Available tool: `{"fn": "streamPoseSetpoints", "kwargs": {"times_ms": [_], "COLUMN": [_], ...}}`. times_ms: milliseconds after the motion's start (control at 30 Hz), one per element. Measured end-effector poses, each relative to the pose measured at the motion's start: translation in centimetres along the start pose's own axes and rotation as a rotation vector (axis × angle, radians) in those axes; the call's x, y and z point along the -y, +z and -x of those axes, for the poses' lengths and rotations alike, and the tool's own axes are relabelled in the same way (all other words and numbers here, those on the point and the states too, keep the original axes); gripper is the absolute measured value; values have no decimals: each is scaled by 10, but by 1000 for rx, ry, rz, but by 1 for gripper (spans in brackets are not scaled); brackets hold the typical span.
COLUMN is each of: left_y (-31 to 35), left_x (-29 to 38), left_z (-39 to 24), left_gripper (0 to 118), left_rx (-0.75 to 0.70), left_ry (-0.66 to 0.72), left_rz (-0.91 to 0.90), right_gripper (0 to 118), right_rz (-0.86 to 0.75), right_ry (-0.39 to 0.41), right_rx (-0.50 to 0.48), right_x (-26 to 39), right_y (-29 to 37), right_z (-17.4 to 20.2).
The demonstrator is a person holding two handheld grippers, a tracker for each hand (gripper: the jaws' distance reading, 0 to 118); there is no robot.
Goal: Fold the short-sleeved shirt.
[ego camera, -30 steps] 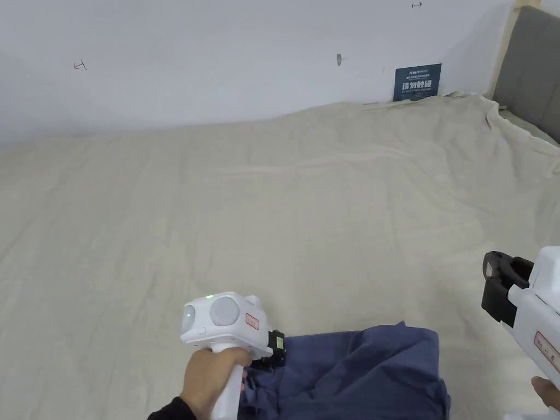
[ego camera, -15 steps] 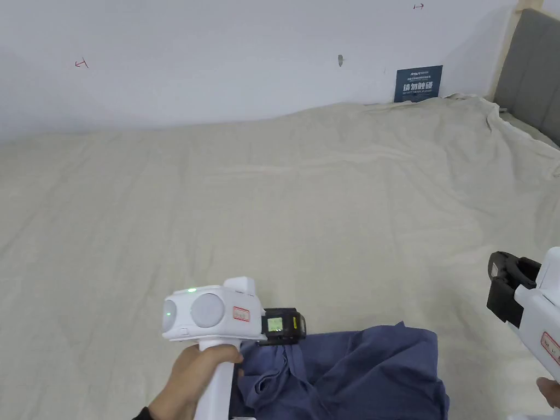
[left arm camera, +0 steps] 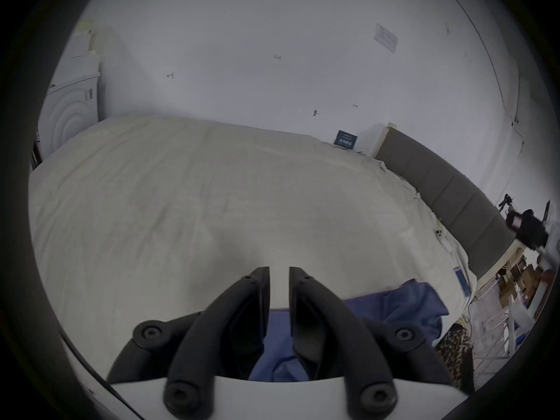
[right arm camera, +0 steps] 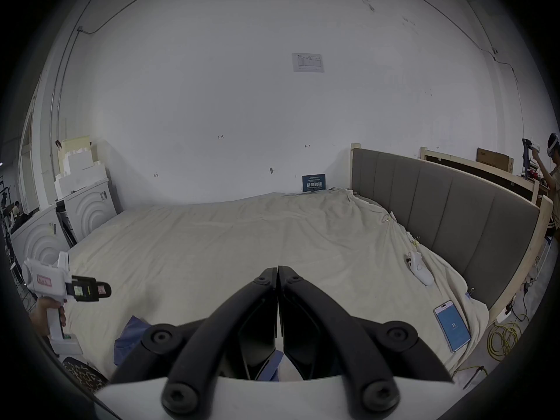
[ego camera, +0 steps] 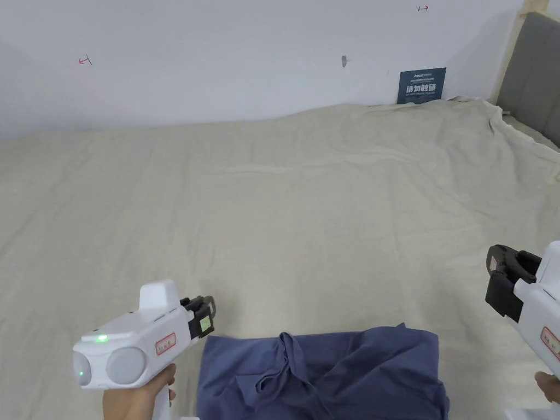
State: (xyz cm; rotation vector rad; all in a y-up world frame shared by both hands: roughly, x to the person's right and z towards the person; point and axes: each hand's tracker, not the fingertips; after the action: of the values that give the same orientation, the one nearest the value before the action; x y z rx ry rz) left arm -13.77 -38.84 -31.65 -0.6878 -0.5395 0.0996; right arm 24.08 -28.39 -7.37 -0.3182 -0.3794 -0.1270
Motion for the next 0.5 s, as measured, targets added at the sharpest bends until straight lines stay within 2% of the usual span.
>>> {"fn": "streamPoseSetpoints", "kwargs": {"times_ms": [33,67,167,267,500], "left_y": [-4,-8,-23,-34,-55], "left_x": [8,15,33,54,89], "left_z": [4,8,7,-1,-24], "left_gripper": [1,0,0,0,0], "left_rx": [26,53,18,-4,23], "left_ry": [9,37,53,-6,-26], "left_rz": [-1,7,72,109,214], "right_gripper": [0,0,0,0,0], "right_rz": [1,2,7,13,28], "right_ry": [-1,-2,0,-8,-16], "right_rx": [0,-1,2,2,15], "right_x": [0,0,1,3,7], "right_y": [0,0,0,0,1], "right_z": [0,0,-1,-3,-10]}}
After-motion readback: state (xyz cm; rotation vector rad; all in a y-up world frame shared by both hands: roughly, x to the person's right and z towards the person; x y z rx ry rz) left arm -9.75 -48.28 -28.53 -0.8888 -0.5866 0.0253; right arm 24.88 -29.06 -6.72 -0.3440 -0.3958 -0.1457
